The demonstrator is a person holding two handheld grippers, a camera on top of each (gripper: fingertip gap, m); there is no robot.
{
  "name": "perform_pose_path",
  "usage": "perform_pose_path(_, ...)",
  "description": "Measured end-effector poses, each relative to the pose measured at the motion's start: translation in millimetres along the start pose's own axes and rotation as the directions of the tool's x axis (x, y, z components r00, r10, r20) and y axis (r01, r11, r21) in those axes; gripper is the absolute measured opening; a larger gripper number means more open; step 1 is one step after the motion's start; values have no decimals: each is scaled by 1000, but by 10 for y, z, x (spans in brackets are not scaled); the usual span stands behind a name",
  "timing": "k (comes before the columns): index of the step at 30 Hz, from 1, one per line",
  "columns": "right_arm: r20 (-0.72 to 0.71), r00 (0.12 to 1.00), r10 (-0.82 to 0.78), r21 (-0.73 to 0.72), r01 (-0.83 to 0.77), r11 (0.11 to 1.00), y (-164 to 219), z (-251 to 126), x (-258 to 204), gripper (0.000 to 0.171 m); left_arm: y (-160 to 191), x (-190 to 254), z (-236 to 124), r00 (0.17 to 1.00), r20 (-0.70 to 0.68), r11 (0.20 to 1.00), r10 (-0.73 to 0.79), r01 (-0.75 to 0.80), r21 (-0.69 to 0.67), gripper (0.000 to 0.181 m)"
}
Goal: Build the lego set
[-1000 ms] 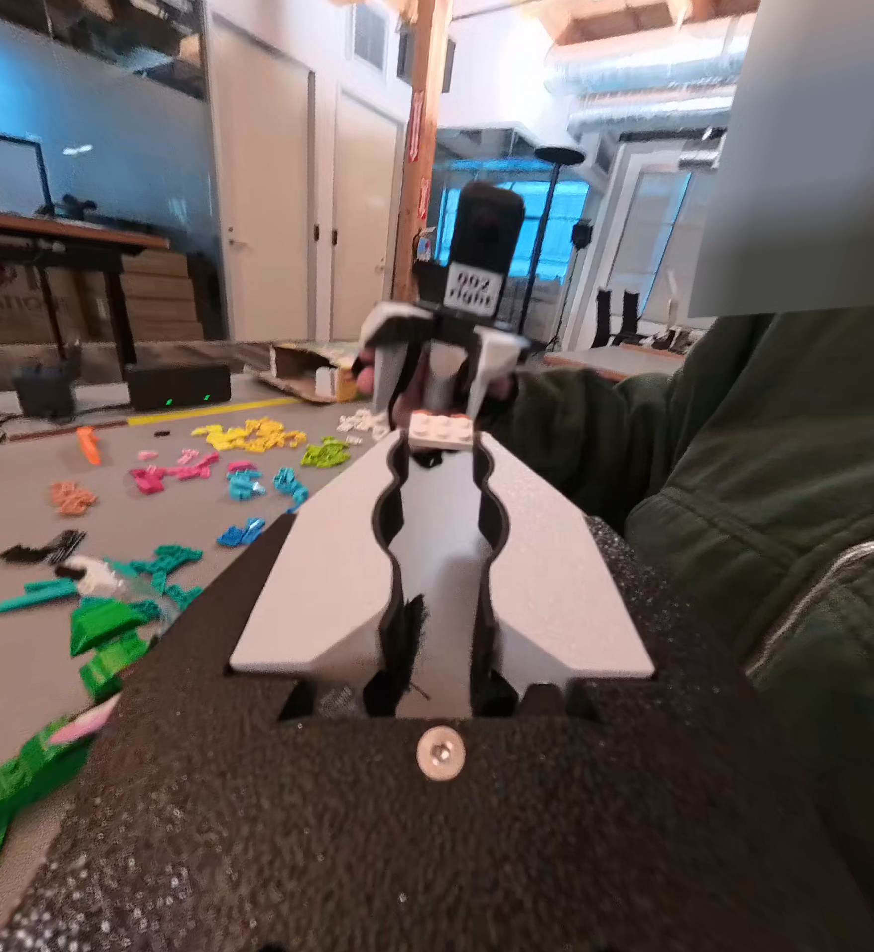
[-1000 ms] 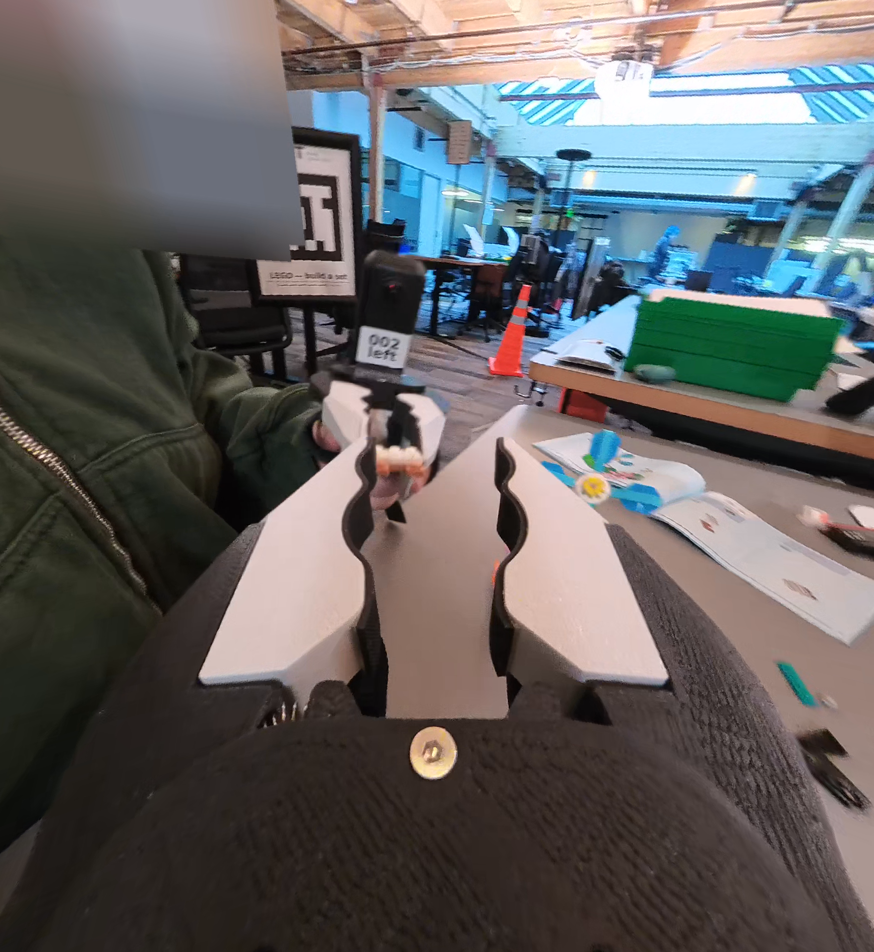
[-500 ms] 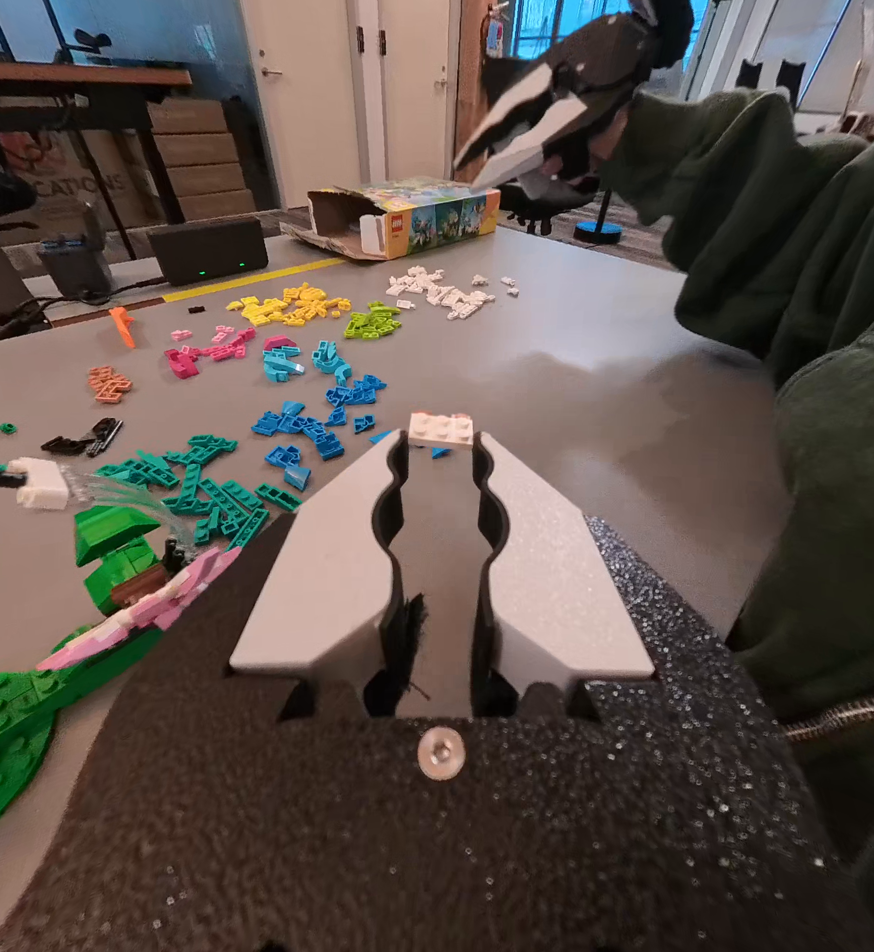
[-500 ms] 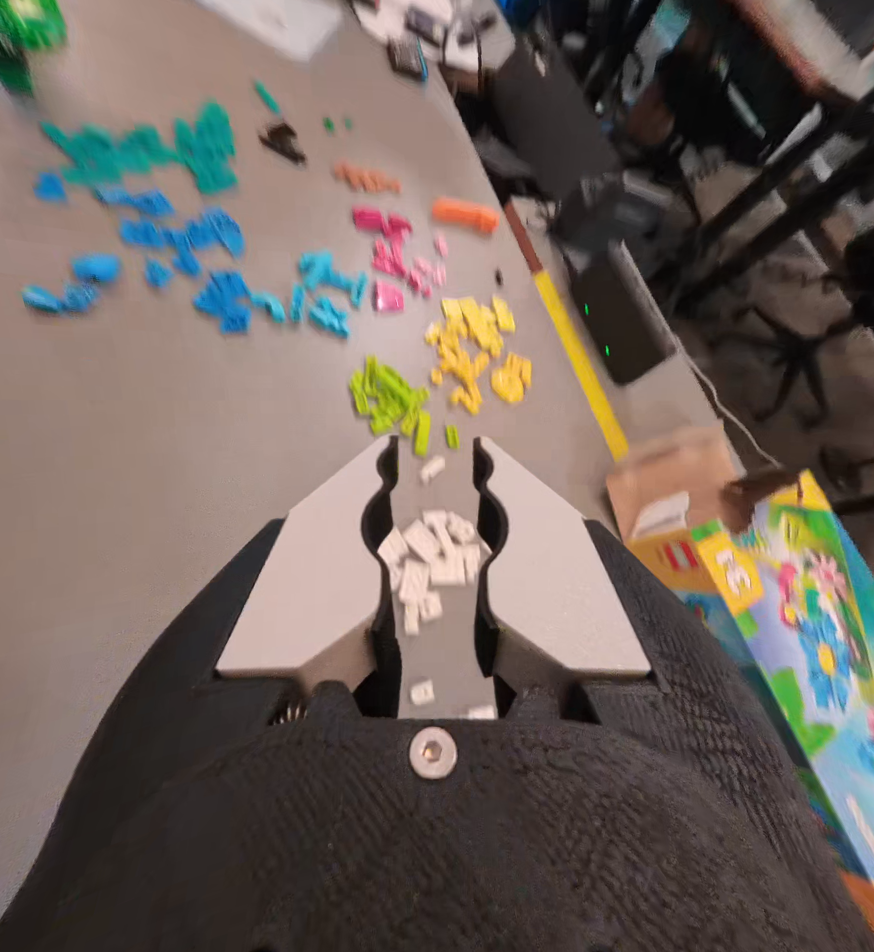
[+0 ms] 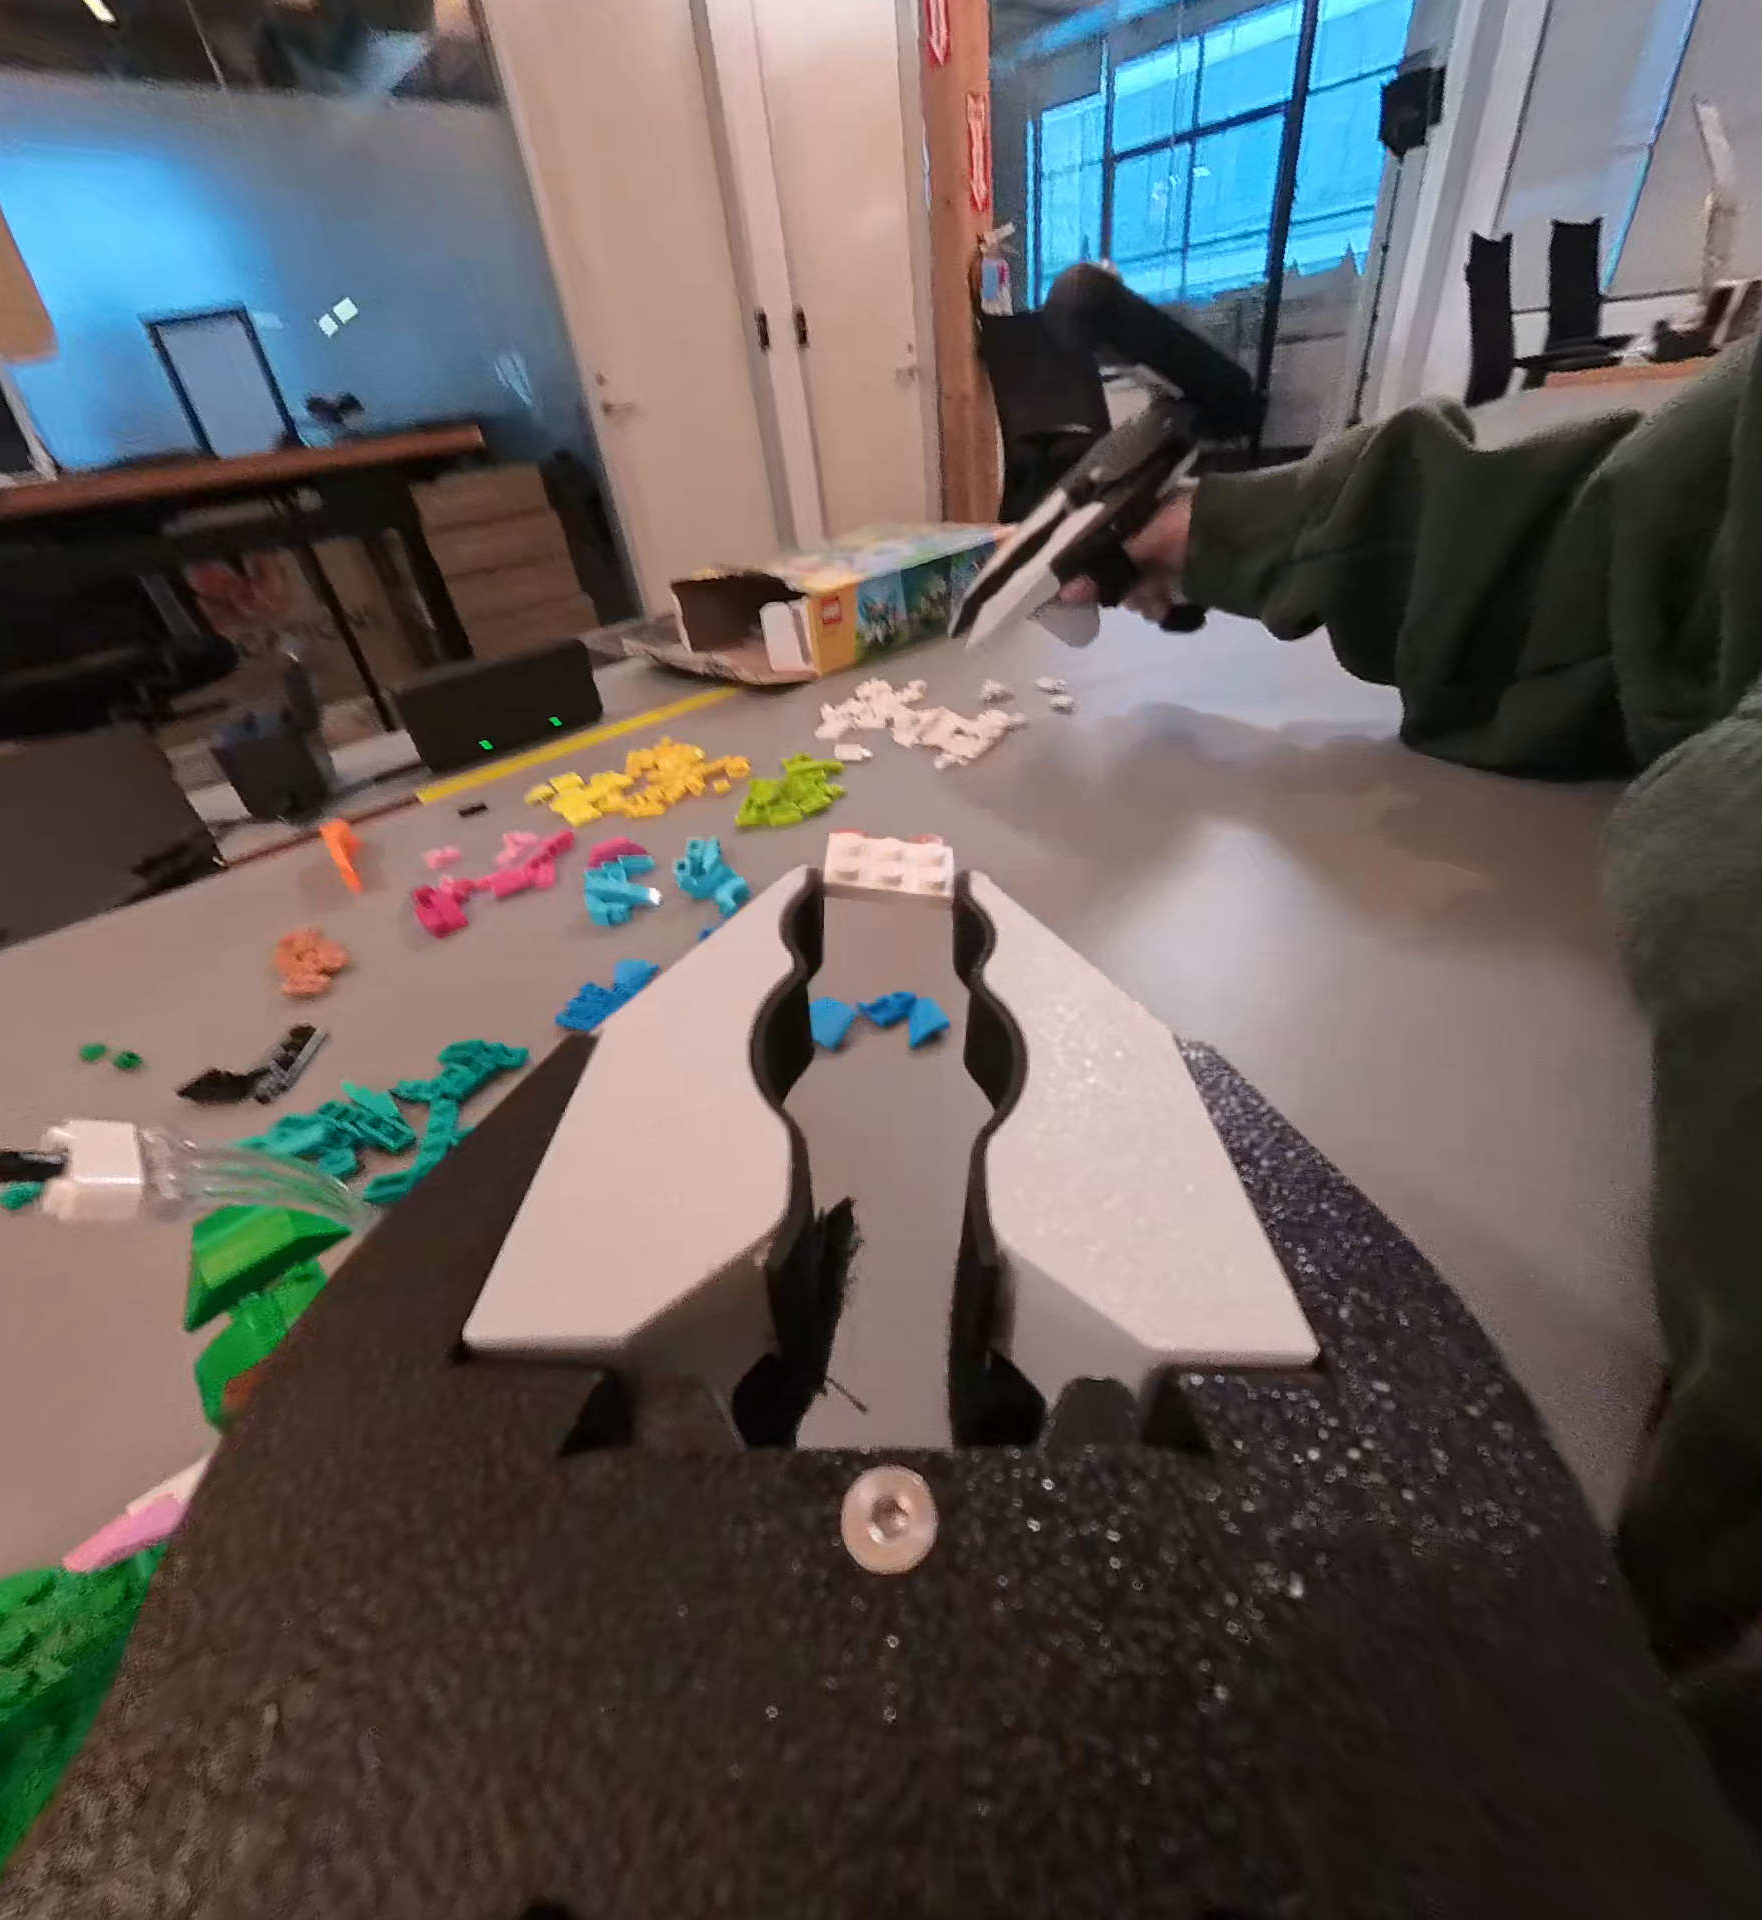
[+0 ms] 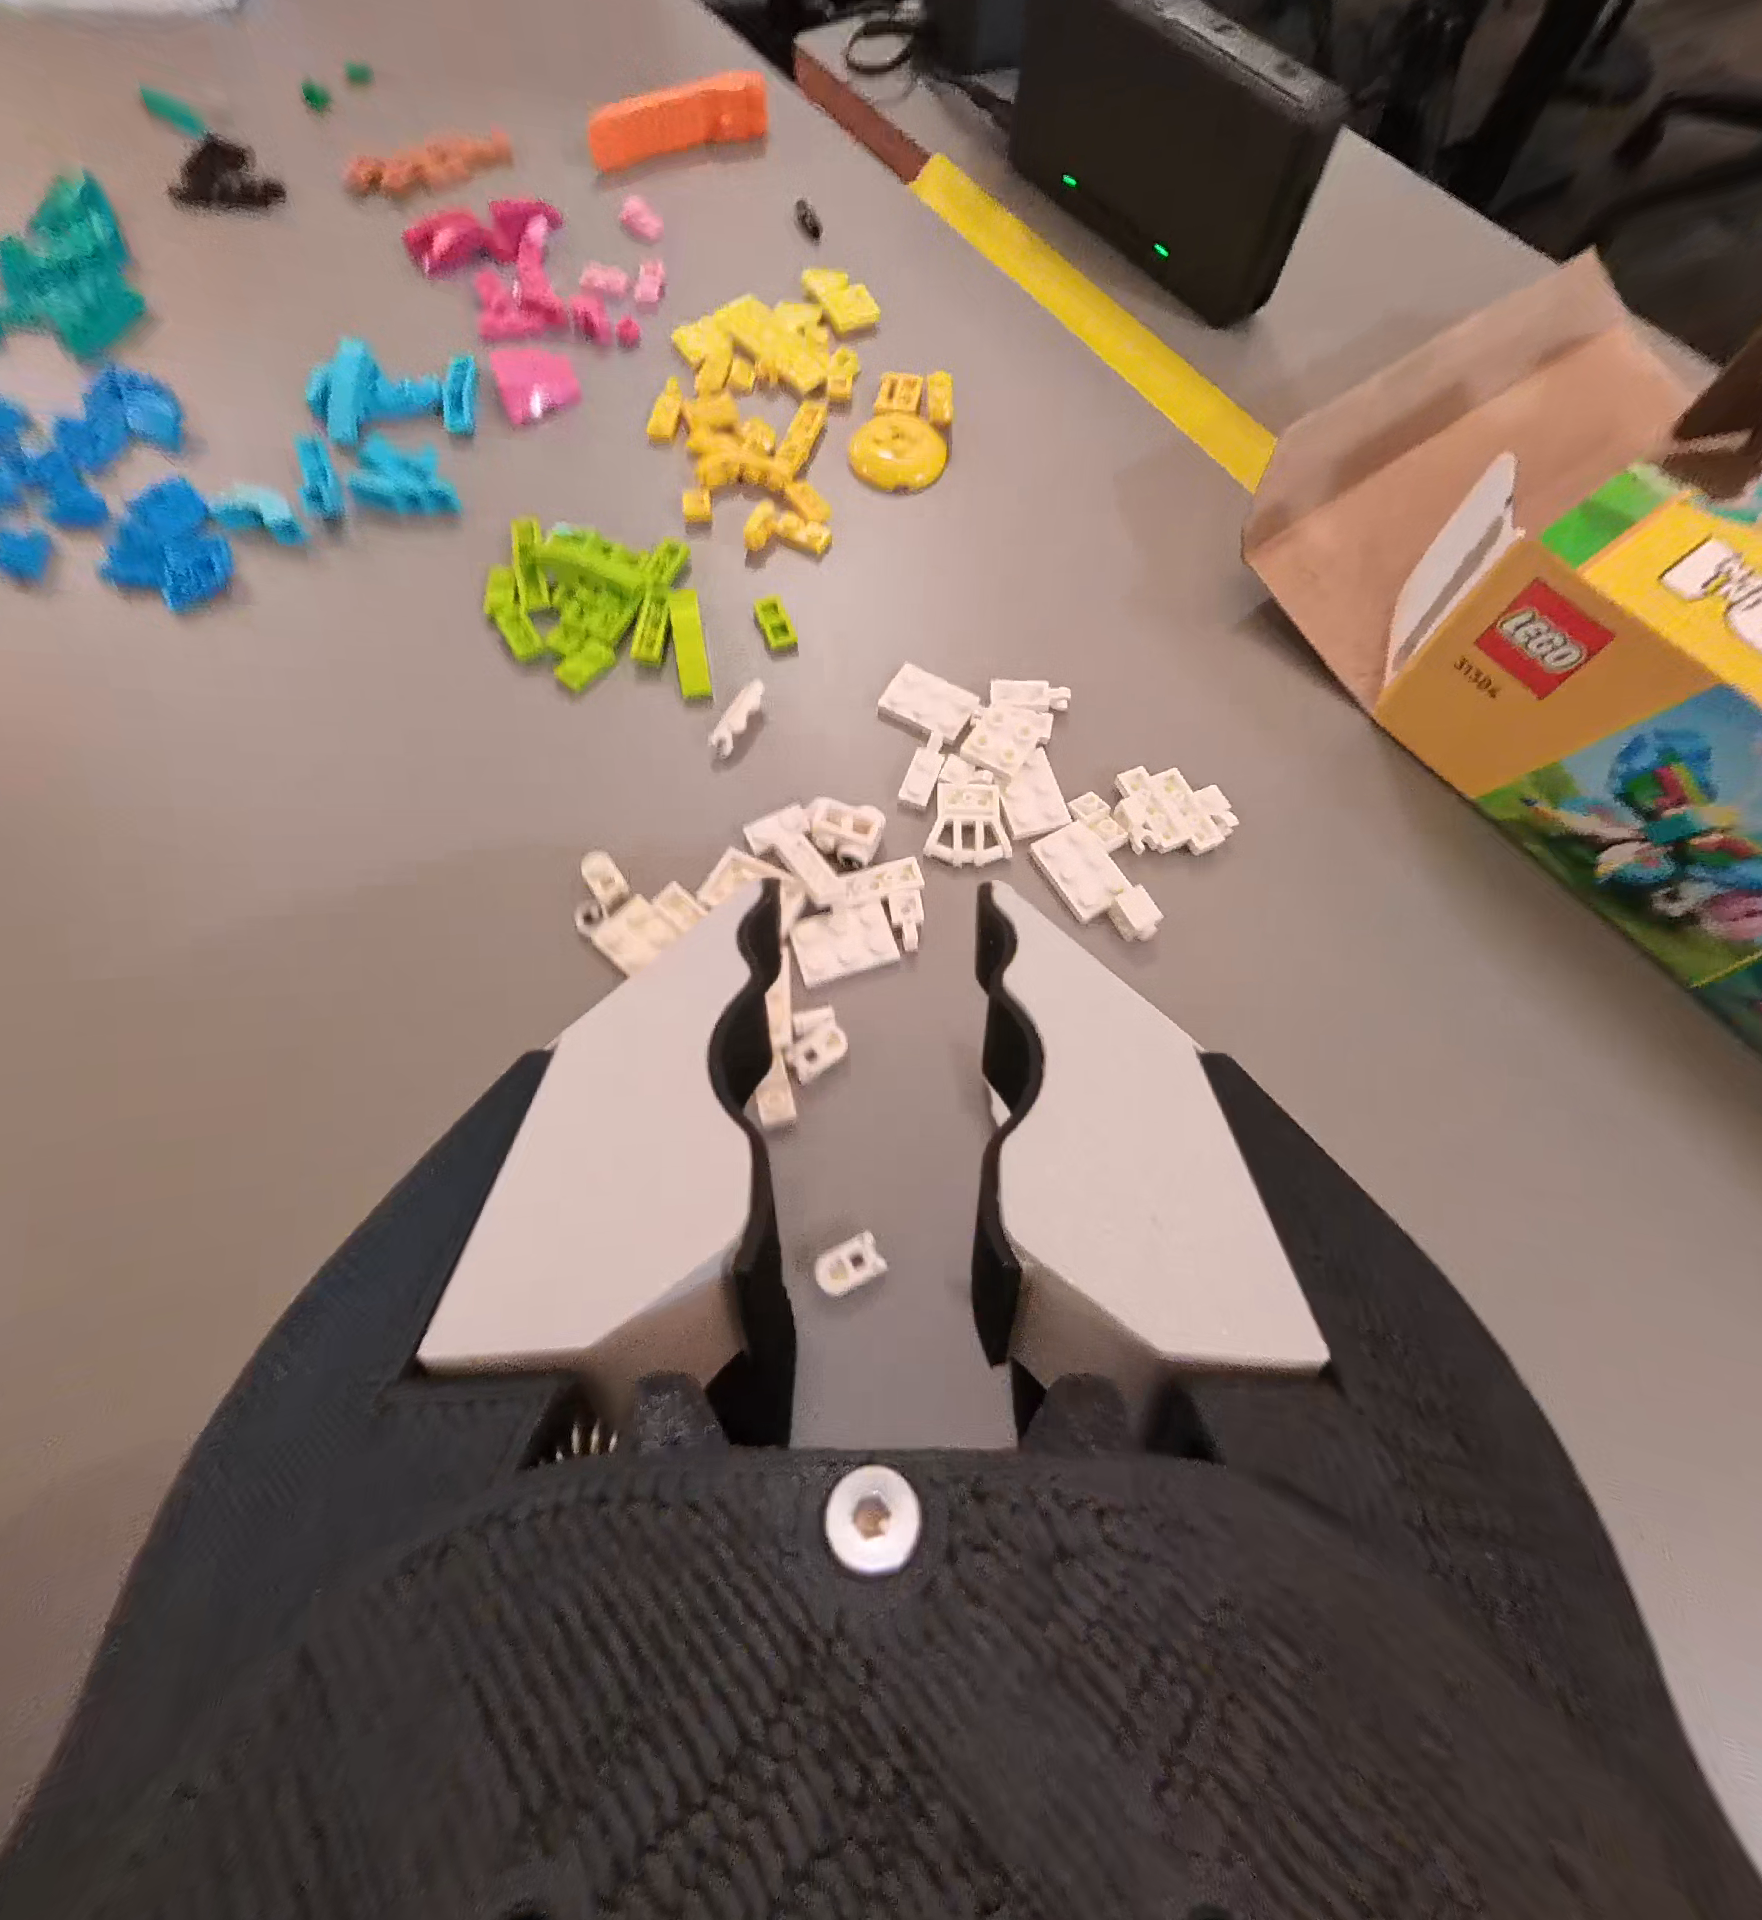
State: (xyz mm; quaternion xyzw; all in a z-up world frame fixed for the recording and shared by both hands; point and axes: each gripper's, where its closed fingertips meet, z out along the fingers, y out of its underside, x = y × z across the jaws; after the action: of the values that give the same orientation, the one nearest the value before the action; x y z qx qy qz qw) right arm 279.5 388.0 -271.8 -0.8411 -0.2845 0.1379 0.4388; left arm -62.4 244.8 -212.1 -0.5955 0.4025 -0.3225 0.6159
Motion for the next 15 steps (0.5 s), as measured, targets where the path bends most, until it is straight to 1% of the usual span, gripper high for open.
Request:
perform_pose_path(3,2,978,207,46,-207,977,-148,126,72,28,-66,-54,27,995,62,995,73,-76,58,22)
perform_pose_path(5,5,961,276,43,-276,960,-186,260,35,27,-72,-82,31,988,108,990,113,-122,77,22)
perform_pose_path(7,16,964,267,22,-267,963,-208,403,-75,26,-71,-79,28,982,130,985,139,-151,88,22)
perform_pose_path(10,-27,982,189,-6,-189,982,-237,572,-181,27,-68,-54,15,979,130,980,157,-170,98,22)
perform_pose_path(13,-122,983,138,-32,-143,989,-248,686,-124,28,-45,-67,11,981,125,982,150,-162,98,22)
perform_pose_path(15,-177,972,154,-48,-165,985,-237,737,-39,31,-43,-71,8,982,122,982,147,-160,101,22)
